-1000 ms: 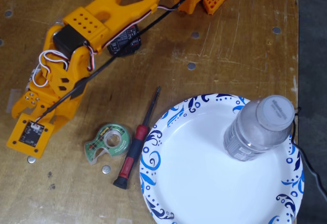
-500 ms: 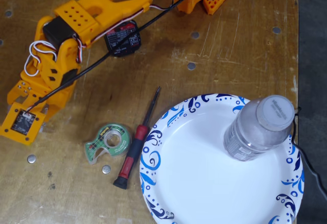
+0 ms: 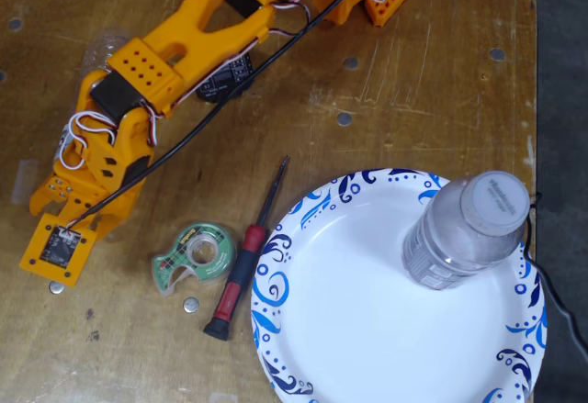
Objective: Move the bottles to the plate
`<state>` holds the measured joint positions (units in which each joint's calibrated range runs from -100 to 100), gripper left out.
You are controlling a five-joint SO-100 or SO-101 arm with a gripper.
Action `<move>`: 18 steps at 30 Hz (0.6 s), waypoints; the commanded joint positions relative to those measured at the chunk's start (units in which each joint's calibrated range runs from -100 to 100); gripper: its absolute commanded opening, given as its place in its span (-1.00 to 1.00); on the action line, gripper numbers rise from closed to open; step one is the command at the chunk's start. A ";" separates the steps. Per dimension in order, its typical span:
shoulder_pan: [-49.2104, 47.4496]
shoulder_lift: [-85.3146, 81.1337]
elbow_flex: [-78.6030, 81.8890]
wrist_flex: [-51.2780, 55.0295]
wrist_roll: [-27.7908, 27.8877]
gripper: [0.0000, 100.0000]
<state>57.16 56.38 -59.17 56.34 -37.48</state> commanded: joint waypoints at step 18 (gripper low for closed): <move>1.55 -0.39 -6.41 -1.07 -0.39 -0.93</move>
<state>58.07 56.96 -62.68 56.17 -37.54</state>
